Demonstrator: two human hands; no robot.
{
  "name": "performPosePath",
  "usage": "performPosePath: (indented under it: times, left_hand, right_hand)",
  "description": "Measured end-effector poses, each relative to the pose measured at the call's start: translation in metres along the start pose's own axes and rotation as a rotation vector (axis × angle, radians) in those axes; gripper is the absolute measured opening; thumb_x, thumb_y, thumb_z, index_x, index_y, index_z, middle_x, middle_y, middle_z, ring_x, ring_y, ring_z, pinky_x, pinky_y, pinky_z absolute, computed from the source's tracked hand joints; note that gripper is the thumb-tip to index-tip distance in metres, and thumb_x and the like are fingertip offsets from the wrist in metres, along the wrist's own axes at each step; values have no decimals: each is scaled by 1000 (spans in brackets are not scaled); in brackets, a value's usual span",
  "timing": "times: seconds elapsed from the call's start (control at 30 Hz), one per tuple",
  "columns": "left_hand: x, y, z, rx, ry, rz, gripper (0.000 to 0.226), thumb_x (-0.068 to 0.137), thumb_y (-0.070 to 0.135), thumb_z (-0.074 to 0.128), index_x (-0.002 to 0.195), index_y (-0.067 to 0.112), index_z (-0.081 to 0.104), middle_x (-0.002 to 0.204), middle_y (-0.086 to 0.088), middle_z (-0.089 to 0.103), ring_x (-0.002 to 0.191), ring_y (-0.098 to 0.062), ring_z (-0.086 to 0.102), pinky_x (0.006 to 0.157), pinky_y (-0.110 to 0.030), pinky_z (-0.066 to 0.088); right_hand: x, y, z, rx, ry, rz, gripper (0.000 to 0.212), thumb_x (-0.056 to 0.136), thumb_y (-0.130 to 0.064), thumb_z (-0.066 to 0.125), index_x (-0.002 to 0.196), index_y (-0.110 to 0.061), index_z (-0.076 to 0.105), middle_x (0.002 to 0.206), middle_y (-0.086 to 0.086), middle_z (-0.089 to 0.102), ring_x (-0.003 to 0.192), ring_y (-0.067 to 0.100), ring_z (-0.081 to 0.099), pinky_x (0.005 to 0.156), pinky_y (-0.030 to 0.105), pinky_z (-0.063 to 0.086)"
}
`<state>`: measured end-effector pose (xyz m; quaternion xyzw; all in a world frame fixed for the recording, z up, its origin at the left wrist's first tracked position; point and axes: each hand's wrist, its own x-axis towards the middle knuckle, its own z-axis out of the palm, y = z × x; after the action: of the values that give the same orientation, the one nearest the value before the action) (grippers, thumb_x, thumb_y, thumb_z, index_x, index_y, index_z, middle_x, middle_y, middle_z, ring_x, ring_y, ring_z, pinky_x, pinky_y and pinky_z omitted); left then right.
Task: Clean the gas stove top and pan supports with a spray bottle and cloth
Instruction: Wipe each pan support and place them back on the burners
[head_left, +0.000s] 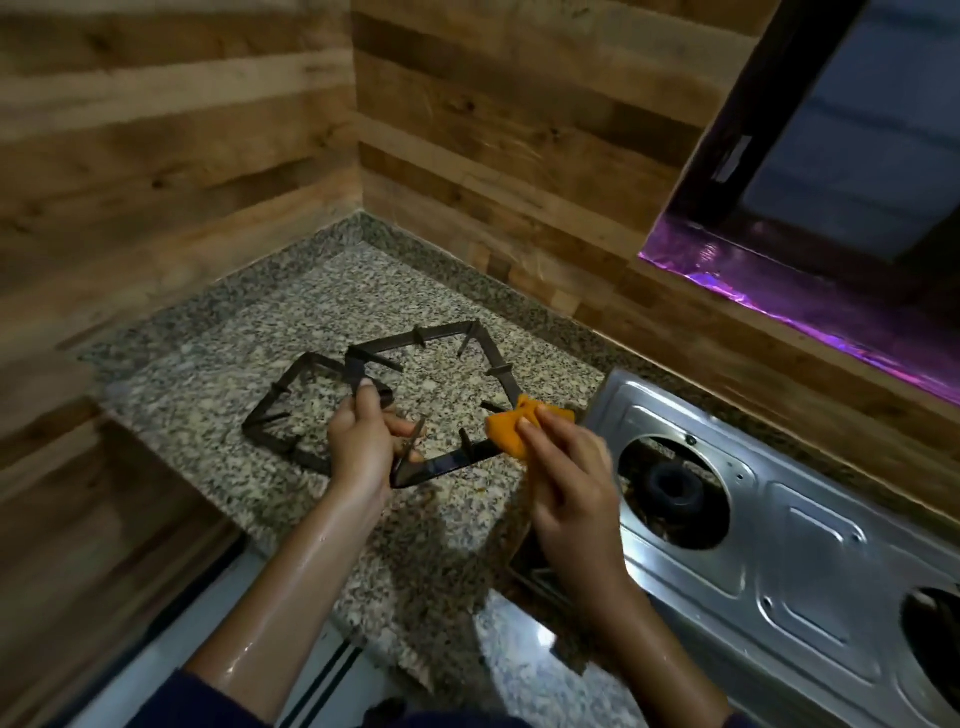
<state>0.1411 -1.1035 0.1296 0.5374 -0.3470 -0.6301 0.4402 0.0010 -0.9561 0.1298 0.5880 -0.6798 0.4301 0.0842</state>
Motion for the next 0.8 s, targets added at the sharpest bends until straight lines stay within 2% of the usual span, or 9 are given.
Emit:
performPosePath:
  times: [0.1, 0.2, 0.27, 0.33, 0.4, 0.5, 0.6, 0.73, 0.8]
  left_hand:
    - [-11, 6, -3, 5, -22, 68, 38, 103, 40, 40, 91, 7, 53, 60, -11, 55, 57, -29, 53, 37, -26, 46]
    - [-17, 17, -11, 43, -36, 182, 36, 103, 40, 40, 91, 9, 52, 54, -5, 55, 41, -17, 47, 37, -27, 46]
    - [-19, 23, -19, 55, -7, 215, 36, 104, 38, 38, 96, 6, 52, 51, -3, 55, 35, -11, 43, 37, -26, 44]
    - [-19, 27, -25, 78, 2, 219, 35, 105, 36, 36, 98, 6, 53, 46, 1, 56, 34, -9, 42, 42, -30, 42]
    - [-23, 29, -27, 104, -26, 228, 33, 105, 35, 37, 96, 7, 53, 49, 1, 56, 34, -10, 42, 40, -30, 42]
    - [-31, 29, -23, 147, -97, 232, 33, 104, 37, 39, 89, 12, 54, 50, 0, 56, 34, -11, 42, 35, -26, 43]
    - [-39, 30, -20, 153, -159, 245, 34, 103, 38, 40, 85, 13, 53, 49, 0, 56, 34, -12, 41, 35, -26, 44]
    - [-41, 31, -24, 213, -186, 291, 33, 104, 36, 39, 89, 11, 54, 53, -5, 57, 35, -13, 41, 38, -26, 44]
    - [-42, 29, -26, 222, -173, 305, 32, 104, 34, 38, 90, 10, 54, 51, -4, 58, 33, -12, 41, 36, -25, 42]
  right_hand:
    - [0, 9, 10, -73, -148, -195, 43, 81, 11, 66, 121, -5, 68, 128, 14, 62, 113, 29, 52, 95, 38, 42]
    - [-17, 32, 1, -75, -238, -226, 42, 76, 8, 71, 116, -7, 70, 124, 12, 64, 109, 28, 55, 89, 42, 48]
    - [-21, 43, -16, -27, -194, -140, 38, 78, 4, 66, 113, -10, 72, 122, 7, 65, 108, 27, 58, 86, 45, 49]
    - [-11, 44, -33, 50, -59, -22, 40, 78, 2, 61, 115, -12, 71, 122, 2, 66, 113, 24, 59, 92, 43, 47]
    - [10, 35, -43, 98, 50, 10, 44, 78, 7, 60, 117, -10, 70, 124, 2, 66, 118, 21, 58, 99, 37, 44]
    - [39, 25, -39, 132, -20, -159, 39, 80, 8, 70, 114, -10, 72, 128, 7, 64, 118, 25, 57, 100, 36, 43]
    - [38, 42, -24, 7, -129, -335, 33, 79, -7, 80, 110, -16, 75, 130, 14, 59, 115, 33, 55, 97, 38, 42]
    - [27, 74, -31, -6, -101, -255, 41, 75, 8, 71, 106, -19, 75, 125, 12, 62, 110, 32, 59, 89, 43, 48]
    - [30, 75, -38, 30, -1, -94, 40, 74, 8, 67, 105, -17, 77, 119, 7, 66, 106, 28, 62, 86, 42, 50]
